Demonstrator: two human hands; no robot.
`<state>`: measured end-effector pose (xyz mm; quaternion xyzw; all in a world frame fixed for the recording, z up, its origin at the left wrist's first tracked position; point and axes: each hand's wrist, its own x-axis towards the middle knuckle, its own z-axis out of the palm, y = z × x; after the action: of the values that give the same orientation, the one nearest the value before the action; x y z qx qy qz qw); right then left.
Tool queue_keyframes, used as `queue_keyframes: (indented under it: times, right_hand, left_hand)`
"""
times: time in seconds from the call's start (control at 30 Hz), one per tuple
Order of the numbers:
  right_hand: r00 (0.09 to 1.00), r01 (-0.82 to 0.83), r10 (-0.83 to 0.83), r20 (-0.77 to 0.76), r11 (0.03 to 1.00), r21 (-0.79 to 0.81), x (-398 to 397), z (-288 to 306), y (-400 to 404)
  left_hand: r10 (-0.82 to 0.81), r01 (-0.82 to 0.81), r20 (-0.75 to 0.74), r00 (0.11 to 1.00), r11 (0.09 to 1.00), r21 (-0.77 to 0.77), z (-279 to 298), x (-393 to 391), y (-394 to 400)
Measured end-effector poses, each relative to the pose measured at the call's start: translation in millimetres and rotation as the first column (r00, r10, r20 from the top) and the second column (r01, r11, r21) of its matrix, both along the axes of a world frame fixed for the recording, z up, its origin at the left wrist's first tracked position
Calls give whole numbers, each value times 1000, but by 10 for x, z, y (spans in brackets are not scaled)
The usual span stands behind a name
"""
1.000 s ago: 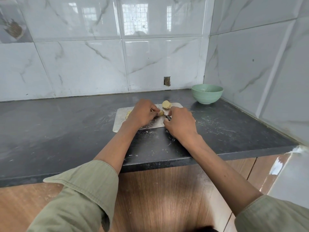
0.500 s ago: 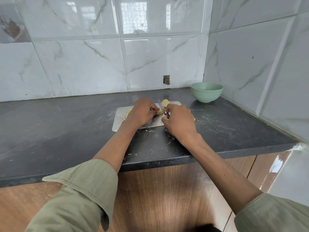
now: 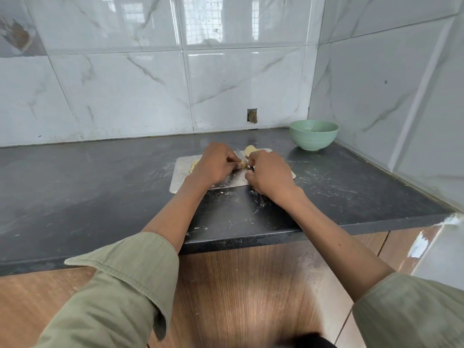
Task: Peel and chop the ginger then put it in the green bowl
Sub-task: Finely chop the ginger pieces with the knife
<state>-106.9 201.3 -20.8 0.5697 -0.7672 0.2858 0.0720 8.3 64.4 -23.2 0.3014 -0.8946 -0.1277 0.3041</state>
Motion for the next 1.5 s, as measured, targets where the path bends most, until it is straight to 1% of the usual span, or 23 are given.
queue_keyframes:
  times: [0.13,0.2,0.43,0.6,0.97,1.17,1.27,1.4,1.5]
  right_hand:
    - [999,51,-51,-1,997,-59,40,-92,103]
    - [998,63,-64,-3,996,-65,57,-95,133]
    - [999,30,-24,36,988,-152,64,-87,154]
    - [1000,19,-20,-7,989,-150,82,-105,113]
    - [1000,11,-14,-12,985,-170,70,-127,95]
    - [1000,9,-12,-22,989,-146,55,-132,59]
    - [1000,-4,2,-27,994,-105,38,-120,10]
    - [1000,-21,22,7,999,-35,2,-63,-51]
    - [1000,-14,15,21,999,-33,12,-51,-58]
  left_hand:
    - [8,-8,-23,1000,1000,25,-16,1,-14]
    - [-1,1,-29,1000,1000,14,-22,-2,-18]
    - [6,-6,-19,1000,1000,7,-21,4,-30]
    - [8,-8,-16,1000,1000,1,-30,4,-45]
    - [-3,3,-12,1000,1000,-3,-26,-4,-50]
    - [-2,2,-14,1000,1000,-13,-28,-2,-43]
    - [-5,5,6,1000,1000,-30,-19,-3,-44]
    - [-18,18,-4,1000,999,-33,-16,-1,-45]
    - [-11,10,-22,1000,1000,-13,-15,10,-24]
